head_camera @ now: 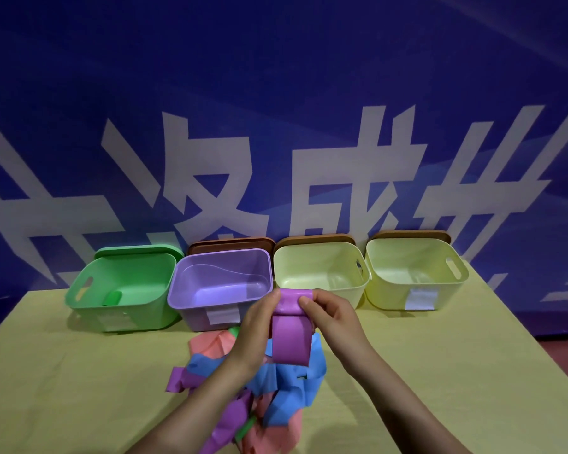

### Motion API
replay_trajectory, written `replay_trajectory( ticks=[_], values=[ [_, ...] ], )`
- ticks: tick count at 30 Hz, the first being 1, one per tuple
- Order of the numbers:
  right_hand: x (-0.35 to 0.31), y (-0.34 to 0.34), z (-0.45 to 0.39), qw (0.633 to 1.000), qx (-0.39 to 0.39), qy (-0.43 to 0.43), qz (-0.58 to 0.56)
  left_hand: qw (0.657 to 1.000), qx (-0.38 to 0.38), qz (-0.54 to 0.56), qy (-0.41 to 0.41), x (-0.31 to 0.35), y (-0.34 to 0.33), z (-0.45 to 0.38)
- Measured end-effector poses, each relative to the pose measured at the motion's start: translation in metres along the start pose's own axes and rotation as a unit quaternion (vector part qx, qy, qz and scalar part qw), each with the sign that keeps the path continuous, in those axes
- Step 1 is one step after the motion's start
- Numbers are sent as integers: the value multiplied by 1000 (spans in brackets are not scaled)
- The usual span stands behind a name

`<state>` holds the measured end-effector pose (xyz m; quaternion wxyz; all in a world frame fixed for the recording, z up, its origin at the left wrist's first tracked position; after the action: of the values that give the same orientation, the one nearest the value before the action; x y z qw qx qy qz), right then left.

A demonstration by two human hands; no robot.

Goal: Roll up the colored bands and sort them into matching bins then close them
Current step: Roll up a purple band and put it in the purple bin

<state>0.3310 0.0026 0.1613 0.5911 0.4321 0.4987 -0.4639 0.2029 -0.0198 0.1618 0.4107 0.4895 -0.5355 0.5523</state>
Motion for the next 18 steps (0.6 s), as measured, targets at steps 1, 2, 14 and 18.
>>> replay_trajectory(
  ticks=[1,2,14,18],
  values=[
    [1,2,0,1000,-4,1,-3,1000,-3,1,11,-1,0,-1],
    [1,3,1,1000,-8,3,-11,1000,-7,-5,14,-1,0,-2],
    [-2,14,3,999,-14,-11,-50,994,-36,-86,-59,0,-11,-12],
    [0,13,-2,996,4,-15,-83,999,-4,33,22,-5,-15,-15]
  ],
)
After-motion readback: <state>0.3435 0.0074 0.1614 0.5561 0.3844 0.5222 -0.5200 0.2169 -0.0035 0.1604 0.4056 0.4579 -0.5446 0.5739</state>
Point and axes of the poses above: each hand's wrist, its own z-axis away from the middle knuckle, its own y-axis out of the back of the hand, x = y × z, the point moved 3 cm from there along -z, towards the middle knuckle, and after that the axes turned 13 degrees about -y, right-handed, at the moved point
